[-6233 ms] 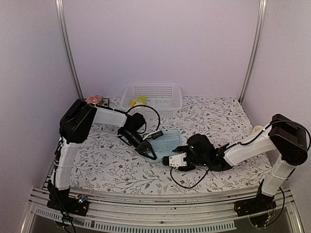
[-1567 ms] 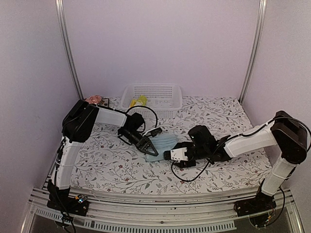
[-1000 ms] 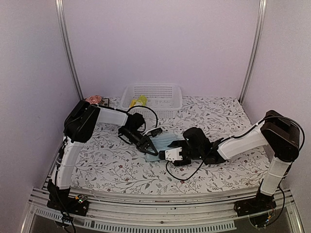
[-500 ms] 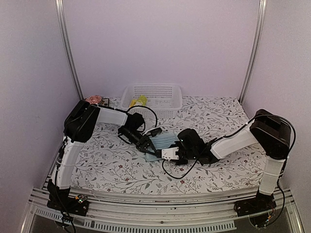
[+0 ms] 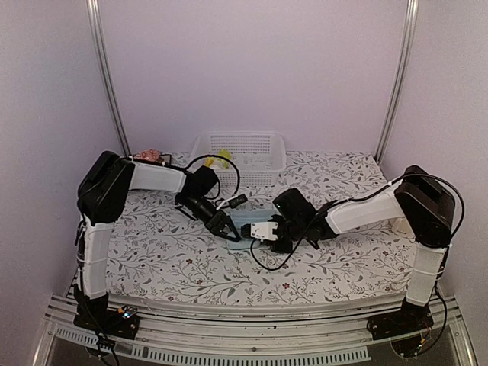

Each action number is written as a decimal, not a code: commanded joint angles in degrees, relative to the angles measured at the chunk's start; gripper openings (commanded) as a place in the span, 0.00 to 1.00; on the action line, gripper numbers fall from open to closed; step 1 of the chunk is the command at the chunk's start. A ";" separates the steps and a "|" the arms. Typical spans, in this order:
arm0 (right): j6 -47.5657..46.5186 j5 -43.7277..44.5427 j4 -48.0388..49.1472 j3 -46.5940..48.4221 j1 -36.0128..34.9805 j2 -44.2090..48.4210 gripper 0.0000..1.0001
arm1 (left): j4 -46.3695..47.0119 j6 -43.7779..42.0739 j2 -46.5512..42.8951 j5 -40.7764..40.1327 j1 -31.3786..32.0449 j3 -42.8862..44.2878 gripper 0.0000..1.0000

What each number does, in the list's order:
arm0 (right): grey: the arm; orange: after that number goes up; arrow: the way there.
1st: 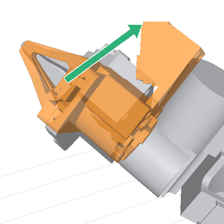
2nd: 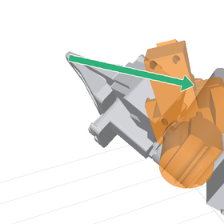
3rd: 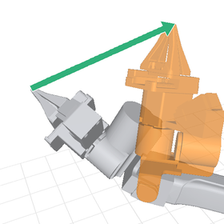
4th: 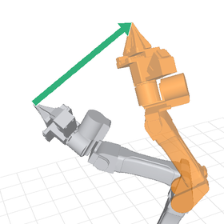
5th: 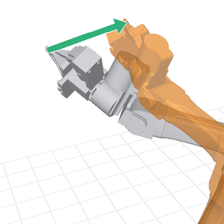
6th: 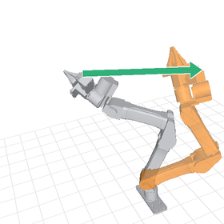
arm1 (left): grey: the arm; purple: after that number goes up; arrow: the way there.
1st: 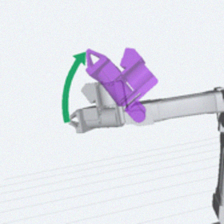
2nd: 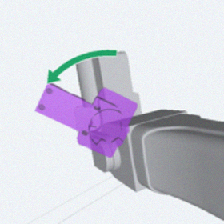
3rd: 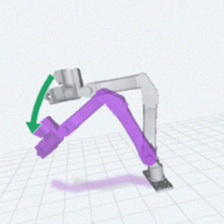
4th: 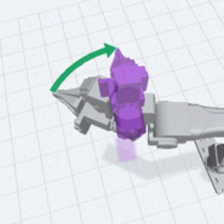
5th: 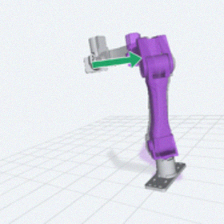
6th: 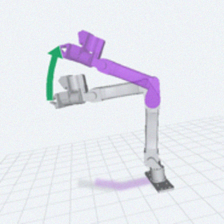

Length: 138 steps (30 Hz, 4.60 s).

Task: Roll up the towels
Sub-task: Roll the towel at the center of the board.

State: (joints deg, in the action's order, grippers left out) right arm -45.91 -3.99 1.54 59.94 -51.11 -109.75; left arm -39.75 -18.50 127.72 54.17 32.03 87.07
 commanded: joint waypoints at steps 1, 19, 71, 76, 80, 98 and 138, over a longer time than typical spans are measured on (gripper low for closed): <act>3.13 -9.48 -15.38 2.15 0.90 -2.52 0.12 | 6.42 -1.15 -7.75 -12.82 -0.83 -5.37 0.75; 9.01 -26.85 -37.54 16.36 4.67 -10.49 0.15 | 51.14 -8.54 -35.73 -34.99 12.17 -44.71 0.77; 14.01 -26.74 -36.93 16.37 8.95 -8.23 0.43 | 36.86 -13.37 -20.58 -36.53 20.90 -35.17 0.22; 13.30 -24.97 -32.94 12.17 10.20 -1.83 0.54 | 33.85 -11.05 -17.76 -30.95 18.40 -32.31 0.23; 12.93 -23.22 -30.91 9.79 10.74 0.62 0.59 | 31.53 -9.59 -15.84 -27.13 15.81 -29.99 0.23; 8.55 -14.78 -12.69 -8.96 11.15 19.17 0.64 | 12.99 -4.33 -1.82 -15.96 9.29 -12.91 0.24; -4.38 7.90 12.71 -13.11 -3.29 6.02 0.44 | 5.73 10.17 12.85 -3.46 1.32 -1.28 0.25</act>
State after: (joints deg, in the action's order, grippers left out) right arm -51.75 1.50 14.98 44.84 -54.02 -100.82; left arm -30.81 -8.25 135.31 64.69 35.33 87.72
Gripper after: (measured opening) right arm 0.513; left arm 0.220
